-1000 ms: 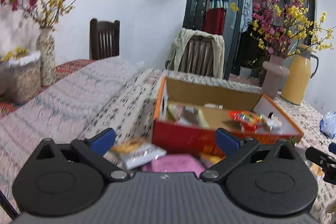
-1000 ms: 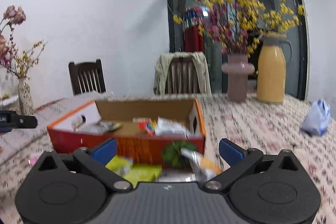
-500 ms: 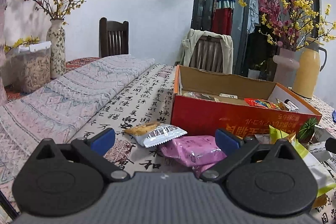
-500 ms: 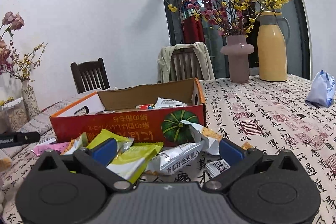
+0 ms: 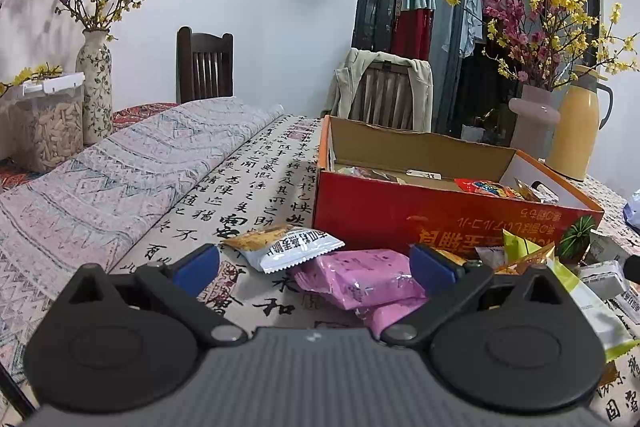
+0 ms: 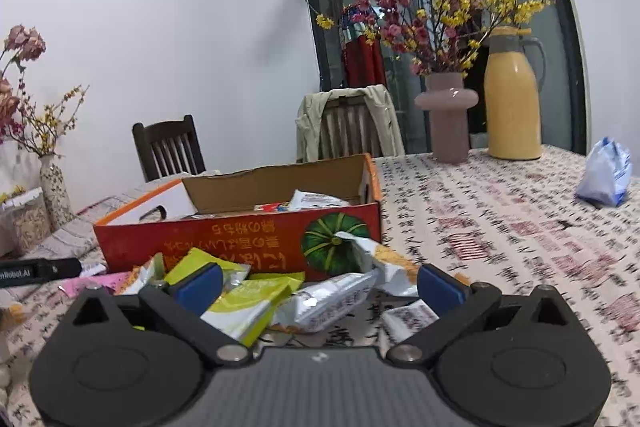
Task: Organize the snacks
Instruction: 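Move both grippers back to the snack pile and grasp a biscuit packet with the right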
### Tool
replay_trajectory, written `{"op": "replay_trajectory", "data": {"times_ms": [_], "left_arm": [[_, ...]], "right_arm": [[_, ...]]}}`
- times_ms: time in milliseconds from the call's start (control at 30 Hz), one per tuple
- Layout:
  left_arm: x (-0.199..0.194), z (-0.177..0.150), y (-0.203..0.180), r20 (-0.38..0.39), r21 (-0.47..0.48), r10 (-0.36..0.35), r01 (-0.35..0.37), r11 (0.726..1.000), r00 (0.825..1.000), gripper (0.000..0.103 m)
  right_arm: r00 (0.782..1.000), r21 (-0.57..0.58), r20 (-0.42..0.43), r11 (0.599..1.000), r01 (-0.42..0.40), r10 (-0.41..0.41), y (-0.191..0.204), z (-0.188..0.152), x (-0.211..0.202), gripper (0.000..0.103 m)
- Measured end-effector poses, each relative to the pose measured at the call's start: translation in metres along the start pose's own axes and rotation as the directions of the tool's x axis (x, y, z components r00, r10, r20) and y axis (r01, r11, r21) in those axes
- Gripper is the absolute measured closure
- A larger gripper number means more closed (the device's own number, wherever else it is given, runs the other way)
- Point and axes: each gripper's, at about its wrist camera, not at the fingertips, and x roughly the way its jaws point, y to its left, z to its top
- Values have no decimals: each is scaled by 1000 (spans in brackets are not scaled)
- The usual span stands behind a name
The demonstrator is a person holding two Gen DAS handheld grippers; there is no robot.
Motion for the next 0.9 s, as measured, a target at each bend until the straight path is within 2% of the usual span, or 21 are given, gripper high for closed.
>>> {"op": "replay_trajectory", "data": {"times_ms": [133,333,600,700,733,800,900], "left_arm": [[1,0,1,-5,-7,-8,8,1000,1000,0],[1,0,1,-6,-8,-5,5,1000,1000,0],[1,0,1,-10,-10,4,-4,1000,1000,0],[1,0,1,-10,-11,2,-2,1000,1000,0],[1,0,1,-10,-11,2,-2,1000,1000,0],[1,0,1,-11,-13,0,0,1000,1000,0],[1,-1,2,-12,-14,-2,2,1000,1000,0]], "right_arm": [[997,-31,-7,997,71,-71,-17,4,-9,0],[986,-165,-111,981,104,-123,-43,12,-4,0],[944,-240,-296,968,76,-147,-49,18,43,0],[932,-219,-335,973,65,-138,-53,18,58,9],[930,-208,-345,976,56,-127,-55,18,60,16],[933,-183,-349,983,27,-91,-56,18,61,23],[937,-188,-339,982,15,-79,-53,16,58,32]]}}
